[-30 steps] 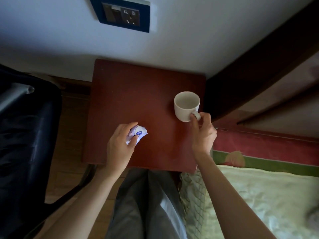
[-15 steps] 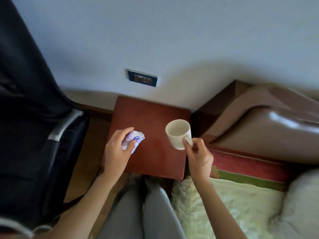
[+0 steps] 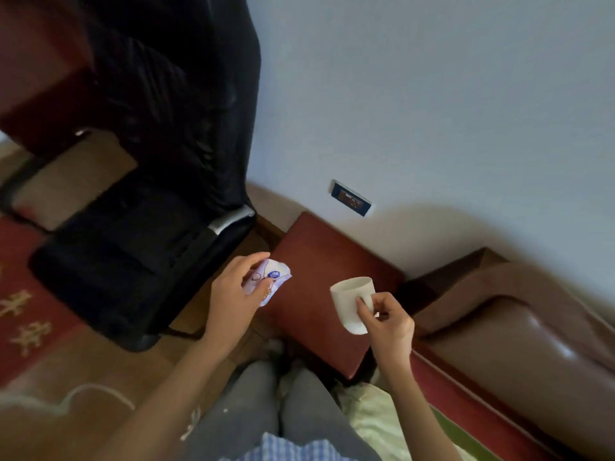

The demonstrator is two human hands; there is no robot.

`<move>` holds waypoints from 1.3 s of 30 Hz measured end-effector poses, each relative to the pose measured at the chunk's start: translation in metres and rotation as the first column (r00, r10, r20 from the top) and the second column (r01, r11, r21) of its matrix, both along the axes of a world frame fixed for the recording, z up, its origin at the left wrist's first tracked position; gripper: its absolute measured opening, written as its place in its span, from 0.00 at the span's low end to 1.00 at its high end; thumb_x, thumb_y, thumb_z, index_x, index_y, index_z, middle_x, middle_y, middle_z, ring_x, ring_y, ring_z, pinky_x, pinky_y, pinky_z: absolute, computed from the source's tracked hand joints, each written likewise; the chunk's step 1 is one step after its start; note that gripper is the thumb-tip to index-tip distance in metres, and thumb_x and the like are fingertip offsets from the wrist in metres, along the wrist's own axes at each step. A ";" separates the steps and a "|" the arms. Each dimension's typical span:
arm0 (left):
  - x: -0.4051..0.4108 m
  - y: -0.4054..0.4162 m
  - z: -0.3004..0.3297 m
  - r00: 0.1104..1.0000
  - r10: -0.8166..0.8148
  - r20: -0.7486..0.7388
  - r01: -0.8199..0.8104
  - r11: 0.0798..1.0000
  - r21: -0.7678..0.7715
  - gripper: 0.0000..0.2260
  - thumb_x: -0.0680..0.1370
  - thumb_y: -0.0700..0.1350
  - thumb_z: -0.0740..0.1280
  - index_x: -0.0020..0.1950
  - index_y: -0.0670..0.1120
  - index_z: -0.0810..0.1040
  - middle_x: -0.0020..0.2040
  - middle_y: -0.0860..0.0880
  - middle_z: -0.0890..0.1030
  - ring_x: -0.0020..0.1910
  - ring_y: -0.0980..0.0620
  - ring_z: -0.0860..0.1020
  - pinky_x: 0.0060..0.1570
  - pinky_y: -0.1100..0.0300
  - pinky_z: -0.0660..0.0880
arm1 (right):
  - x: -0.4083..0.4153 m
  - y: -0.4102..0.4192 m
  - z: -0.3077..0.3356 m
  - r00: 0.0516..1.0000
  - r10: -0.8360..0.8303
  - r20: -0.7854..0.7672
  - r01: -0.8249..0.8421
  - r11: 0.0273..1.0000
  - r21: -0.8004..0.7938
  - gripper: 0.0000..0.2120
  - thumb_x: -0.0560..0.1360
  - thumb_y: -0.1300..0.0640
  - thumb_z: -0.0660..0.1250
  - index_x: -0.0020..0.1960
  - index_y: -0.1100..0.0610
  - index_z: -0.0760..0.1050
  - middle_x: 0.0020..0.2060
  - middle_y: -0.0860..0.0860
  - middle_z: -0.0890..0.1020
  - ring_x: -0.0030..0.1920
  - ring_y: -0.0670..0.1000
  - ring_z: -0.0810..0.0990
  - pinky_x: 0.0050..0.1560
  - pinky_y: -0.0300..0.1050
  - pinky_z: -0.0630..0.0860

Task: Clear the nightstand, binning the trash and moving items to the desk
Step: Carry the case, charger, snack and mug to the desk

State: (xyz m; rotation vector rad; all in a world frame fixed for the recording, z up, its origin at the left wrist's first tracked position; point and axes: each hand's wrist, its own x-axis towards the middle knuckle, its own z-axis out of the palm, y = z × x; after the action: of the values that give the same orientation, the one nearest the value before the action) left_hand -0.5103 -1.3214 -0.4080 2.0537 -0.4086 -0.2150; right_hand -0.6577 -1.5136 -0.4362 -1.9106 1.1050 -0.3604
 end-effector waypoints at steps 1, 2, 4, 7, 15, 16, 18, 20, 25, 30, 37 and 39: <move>-0.007 0.008 0.002 0.999 0.040 0.003 -0.040 0.999 0.002 0.17 0.71 0.33 0.71 0.58 0.45 0.80 0.50 0.51 0.80 0.50 0.53 0.79 0.48 0.61 0.77 | 0.002 0.004 0.003 0.998 0.057 0.002 -0.057 0.998 -0.002 0.10 0.71 0.56 0.72 0.33 0.53 0.74 0.30 0.46 0.77 0.30 0.45 0.73 0.32 0.36 0.67; -0.015 0.015 0.004 0.997 0.081 0.003 -0.081 0.997 0.000 0.17 0.71 0.33 0.71 0.58 0.45 0.80 0.50 0.50 0.80 0.50 0.53 0.79 0.48 0.63 0.76 | 0.005 0.007 0.007 0.993 0.116 -0.002 -0.116 0.993 -0.008 0.10 0.70 0.56 0.72 0.33 0.53 0.74 0.29 0.46 0.77 0.30 0.46 0.73 0.32 0.36 0.67; -0.030 0.030 0.008 0.988 0.155 -0.007 -0.155 0.988 -0.003 0.16 0.72 0.33 0.71 0.58 0.45 0.80 0.50 0.50 0.80 0.50 0.55 0.78 0.47 0.68 0.75 | 0.012 0.018 0.014 0.970 0.241 -0.017 -0.242 0.970 -0.022 0.10 0.69 0.56 0.72 0.33 0.52 0.73 0.28 0.47 0.76 0.29 0.47 0.74 0.33 0.41 0.70; -0.050 0.057 0.011 0.962 0.272 -0.026 -0.272 0.962 -0.011 0.16 0.72 0.34 0.71 0.58 0.45 0.80 0.51 0.50 0.80 0.49 0.56 0.79 0.46 0.70 0.74 | 0.026 0.035 0.024 0.903 0.428 -0.047 -0.430 0.901 -0.061 0.10 0.68 0.56 0.73 0.33 0.51 0.71 0.29 0.47 0.76 0.31 0.49 0.74 0.34 0.45 0.71; -0.092 0.163 0.013 0.843 0.535 -0.054 -0.537 0.843 -0.034 0.15 0.72 0.36 0.71 0.58 0.47 0.80 0.51 0.51 0.81 0.49 0.56 0.79 0.44 0.71 0.74 | 0.062 0.120 0.039 0.685 0.726 -0.059 -0.724 0.670 -0.163 0.09 0.70 0.53 0.73 0.37 0.51 0.73 0.31 0.46 0.76 0.31 0.46 0.73 0.33 0.41 0.70; -0.096 0.179 0.012 0.828 0.557 -0.058 -0.560 0.827 -0.044 0.16 0.72 0.36 0.71 0.58 0.48 0.80 0.51 0.51 0.81 0.49 0.56 0.80 0.45 0.69 0.75 | 0.067 0.134 0.041 0.665 0.745 -0.056 -0.741 0.648 -0.174 0.09 0.71 0.53 0.73 0.37 0.51 0.73 0.31 0.46 0.76 0.31 0.45 0.73 0.33 0.38 0.68; -0.102 0.213 0.011 0.799 0.597 -0.068 -0.601 0.797 -0.062 0.17 0.72 0.36 0.72 0.59 0.48 0.79 0.51 0.51 0.80 0.49 0.56 0.80 0.44 0.68 0.76 | 0.077 0.165 0.044 0.627 0.777 -0.053 -0.772 0.610 -0.180 0.08 0.71 0.53 0.72 0.38 0.52 0.74 0.32 0.46 0.77 0.32 0.44 0.73 0.32 0.35 0.67; -0.108 0.250 0.010 0.762 0.641 -0.088 -0.647 0.758 -0.080 0.17 0.72 0.35 0.71 0.59 0.49 0.79 0.52 0.51 0.80 0.49 0.58 0.79 0.44 0.69 0.76 | 0.086 0.199 0.046 0.593 0.803 -0.056 -0.797 0.576 -0.182 0.07 0.72 0.53 0.72 0.40 0.53 0.75 0.34 0.47 0.78 0.33 0.43 0.74 0.32 0.33 0.68; -0.115 0.348 0.014 0.695 0.700 -0.163 -0.719 0.679 -0.150 0.19 0.73 0.36 0.72 0.58 0.55 0.78 0.54 0.55 0.80 0.50 0.56 0.80 0.47 0.63 0.78 | 0.110 0.290 0.056 0.573 0.819 -0.033 -0.810 0.560 -0.175 0.07 0.72 0.55 0.71 0.41 0.57 0.76 0.35 0.51 0.80 0.33 0.44 0.75 0.34 0.30 0.71; -0.111 0.432 0.014 0.648 0.741 -0.175 -0.762 0.626 -0.169 0.19 0.72 0.36 0.72 0.59 0.53 0.78 0.54 0.52 0.81 0.50 0.53 0.81 0.47 0.57 0.78 | 0.131 0.370 0.062 0.546 0.838 0.003 -0.826 0.539 -0.166 0.08 0.73 0.55 0.71 0.41 0.57 0.75 0.35 0.52 0.79 0.34 0.47 0.75 0.35 0.33 0.71; -0.085 0.503 0.004 0.582 0.788 -0.202 -0.813 0.562 -0.149 0.19 0.72 0.36 0.72 0.60 0.51 0.78 0.55 0.50 0.81 0.50 0.54 0.80 0.45 0.64 0.79 | 0.175 0.447 0.062 0.465 0.885 0.010 -0.873 0.461 -0.159 0.08 0.73 0.53 0.70 0.42 0.57 0.75 0.36 0.50 0.78 0.37 0.46 0.76 0.34 0.38 0.72; -0.072 0.519 -0.001 0.561 0.800 -0.211 -0.828 0.544 -0.138 0.19 0.72 0.36 0.72 0.60 0.51 0.78 0.55 0.50 0.81 0.50 0.55 0.80 0.44 0.68 0.77 | 0.193 0.462 0.057 0.443 0.896 0.001 -0.884 0.438 -0.163 0.08 0.73 0.54 0.70 0.42 0.57 0.75 0.36 0.50 0.78 0.36 0.44 0.75 0.34 0.35 0.70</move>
State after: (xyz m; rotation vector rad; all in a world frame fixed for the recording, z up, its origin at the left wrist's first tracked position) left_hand -0.5824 -0.8028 -0.4087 1.7777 0.6223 0.2784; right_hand -0.4652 -1.0511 -0.3792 -2.2835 -0.1428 0.1085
